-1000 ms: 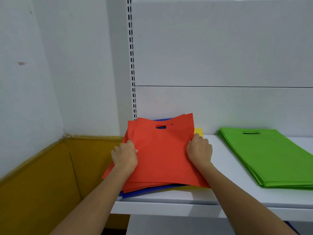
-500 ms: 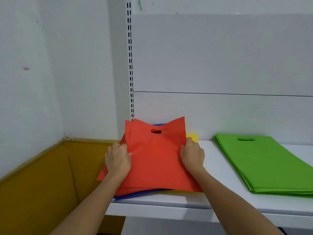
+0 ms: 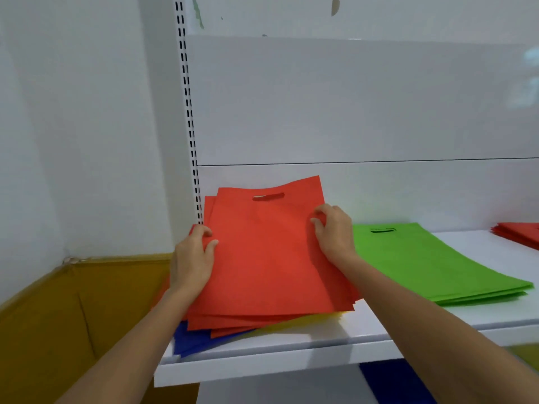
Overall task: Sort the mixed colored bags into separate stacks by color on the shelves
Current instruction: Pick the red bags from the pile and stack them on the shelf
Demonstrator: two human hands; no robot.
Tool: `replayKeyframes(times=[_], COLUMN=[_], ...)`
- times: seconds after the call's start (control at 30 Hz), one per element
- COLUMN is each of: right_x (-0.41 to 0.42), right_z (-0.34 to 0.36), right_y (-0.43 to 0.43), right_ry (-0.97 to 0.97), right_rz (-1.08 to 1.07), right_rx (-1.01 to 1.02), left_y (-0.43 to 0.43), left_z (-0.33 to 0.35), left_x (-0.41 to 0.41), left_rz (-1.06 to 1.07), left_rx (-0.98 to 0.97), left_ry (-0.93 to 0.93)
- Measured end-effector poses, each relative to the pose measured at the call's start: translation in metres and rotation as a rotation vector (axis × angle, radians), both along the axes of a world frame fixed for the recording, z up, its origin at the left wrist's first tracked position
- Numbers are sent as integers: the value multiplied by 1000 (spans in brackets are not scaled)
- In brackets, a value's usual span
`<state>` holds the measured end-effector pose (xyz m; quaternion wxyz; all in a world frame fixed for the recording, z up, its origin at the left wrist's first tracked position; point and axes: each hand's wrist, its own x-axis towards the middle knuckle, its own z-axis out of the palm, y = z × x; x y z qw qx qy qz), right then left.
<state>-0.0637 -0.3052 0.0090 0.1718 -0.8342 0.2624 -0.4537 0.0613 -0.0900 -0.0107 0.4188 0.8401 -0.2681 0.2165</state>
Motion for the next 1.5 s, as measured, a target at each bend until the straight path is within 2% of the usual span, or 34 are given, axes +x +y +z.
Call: replayKeyframes(times=[0.2, 0.37, 0.53, 0.87, 1.03, 1.1, 1.37, 1.5], right_x=[-51, -88, -74, -5, 17, 22, 30, 31], right_z=[0, -5, -28, -43, -58, -60, -52, -44], right_y=[-30, -54, -53, -4, 13, 17, 13, 15], right_ry=[19, -14, 1, 73, 358, 399, 260, 156], right_rz=[-88, -131, -70, 188, 55, 48, 119, 238], right_rx=[-8, 84, 165, 197, -25, -5, 215, 334], left_y=[-39, -74, -63, 17, 36, 39, 39, 35], left_z=[-2, 1, -5, -25, -36, -43, -44, -43], left_x=[-13, -37, -46, -25, -14, -10, -1, 2], left_rz=[-189, -263, -183, 44, 76, 62, 8, -12], left_rx=[34, 47, 47, 51, 36, 24, -98, -138], left_ry=[-102, -149, -111, -20, -12, -27, -68, -66])
